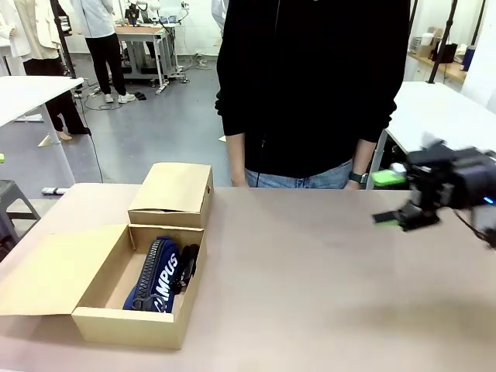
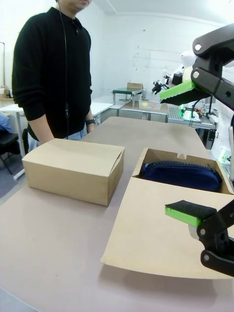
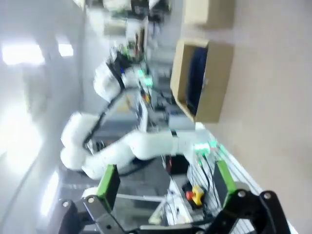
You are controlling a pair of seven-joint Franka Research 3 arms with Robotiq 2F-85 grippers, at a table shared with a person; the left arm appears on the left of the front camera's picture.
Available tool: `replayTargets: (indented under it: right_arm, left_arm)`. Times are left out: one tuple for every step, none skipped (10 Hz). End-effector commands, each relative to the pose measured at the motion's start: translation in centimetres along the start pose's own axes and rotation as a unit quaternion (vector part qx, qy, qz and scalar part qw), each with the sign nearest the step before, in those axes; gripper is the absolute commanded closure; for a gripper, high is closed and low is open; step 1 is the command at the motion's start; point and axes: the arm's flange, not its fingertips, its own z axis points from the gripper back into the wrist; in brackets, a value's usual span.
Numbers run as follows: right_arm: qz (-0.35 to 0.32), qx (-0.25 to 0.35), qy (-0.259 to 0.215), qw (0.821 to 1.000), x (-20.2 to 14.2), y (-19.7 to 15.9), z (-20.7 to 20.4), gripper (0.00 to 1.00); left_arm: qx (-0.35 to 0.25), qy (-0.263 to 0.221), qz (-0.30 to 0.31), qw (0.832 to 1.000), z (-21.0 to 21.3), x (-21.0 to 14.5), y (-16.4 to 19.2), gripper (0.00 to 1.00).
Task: Place items inside the box.
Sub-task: Pick up a Pencil pouch or Stapler and place it inside the Mailer Box closest to the robot.
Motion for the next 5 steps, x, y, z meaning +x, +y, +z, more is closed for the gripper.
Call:
replayTargets:
  right_arm:
    - [-0.012,0.026,-0.050,0.998,-8.1,-3.3,2.0,0.00]
    - [-0.054,0.013,-0.070,0.996,-9.3,-4.7,2.2,0.00]
    - [-0.060,0.013,-0.055,0.997,-9.0,-5.9,1.3,0.00]
    - [-0.030,0.014,-0.067,0.997,0.5,-1.8,5.6,0.00]
    - [-0.030,0.014,-0.067,0.997,0.5,-1.8,5.6,0.00]
  left_arm:
    - [-0.009,0.000,-0.009,1.000,0.0,0.0,0.1,0.00]
    - [-0.009,0.000,-0.009,1.000,0.0,0.0,0.1,0.00]
    - [-0.009,0.000,-0.009,1.000,0.0,0.0,0.1,0.00]
    - [-0.009,0.000,-0.009,1.000,0.0,0.0,0.1,0.00]
    - [-0.009,0.000,-0.009,1.000,0.0,0.0,0.1,0.00]
